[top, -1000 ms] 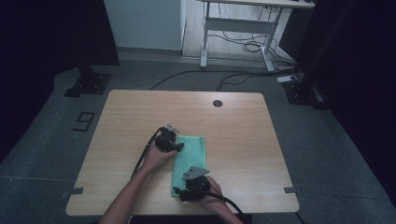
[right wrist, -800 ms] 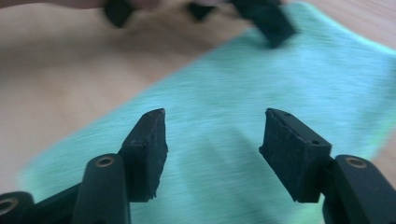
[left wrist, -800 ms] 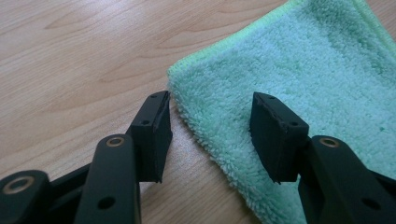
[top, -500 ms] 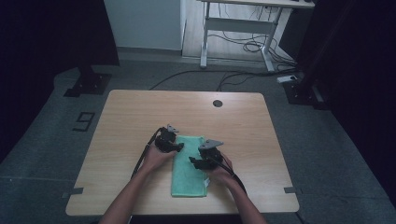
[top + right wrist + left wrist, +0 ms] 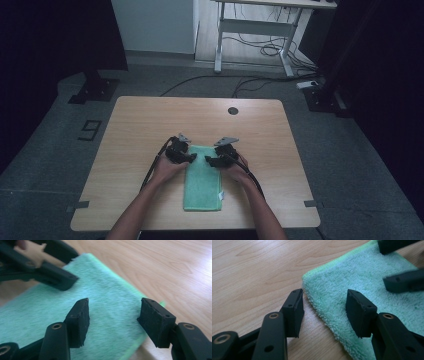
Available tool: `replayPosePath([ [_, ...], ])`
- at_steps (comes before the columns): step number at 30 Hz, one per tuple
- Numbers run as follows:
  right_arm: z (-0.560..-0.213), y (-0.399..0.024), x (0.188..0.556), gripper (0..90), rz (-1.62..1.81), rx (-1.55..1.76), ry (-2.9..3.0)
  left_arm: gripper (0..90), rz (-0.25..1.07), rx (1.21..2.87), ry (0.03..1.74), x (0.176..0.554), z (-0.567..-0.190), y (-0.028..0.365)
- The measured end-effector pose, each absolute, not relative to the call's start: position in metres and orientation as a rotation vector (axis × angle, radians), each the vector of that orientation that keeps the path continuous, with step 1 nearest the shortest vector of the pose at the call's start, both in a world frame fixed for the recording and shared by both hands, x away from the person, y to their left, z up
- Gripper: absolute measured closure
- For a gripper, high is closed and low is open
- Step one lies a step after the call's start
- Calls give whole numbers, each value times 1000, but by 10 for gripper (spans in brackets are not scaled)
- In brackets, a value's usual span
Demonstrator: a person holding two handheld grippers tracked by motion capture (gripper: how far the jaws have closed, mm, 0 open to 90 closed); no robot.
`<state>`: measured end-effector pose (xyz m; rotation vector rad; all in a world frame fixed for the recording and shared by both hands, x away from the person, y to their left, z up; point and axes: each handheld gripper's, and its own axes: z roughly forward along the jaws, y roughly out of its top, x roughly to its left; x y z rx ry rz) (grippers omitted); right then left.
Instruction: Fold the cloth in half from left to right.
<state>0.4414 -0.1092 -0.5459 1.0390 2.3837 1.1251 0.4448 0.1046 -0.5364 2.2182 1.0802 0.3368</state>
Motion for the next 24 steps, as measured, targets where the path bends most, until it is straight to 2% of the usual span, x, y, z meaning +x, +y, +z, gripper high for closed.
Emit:
replayPosePath([
  [14, -550, -122, 450, 408, 1154, 1129, 2330, 481, 337, 2213, 1078, 444, -537, 105],
  [24, -531, -128, 434, 410, 1220, 1087, 2261, 460, 334, 2154, 1074, 439, -521, 118],
])
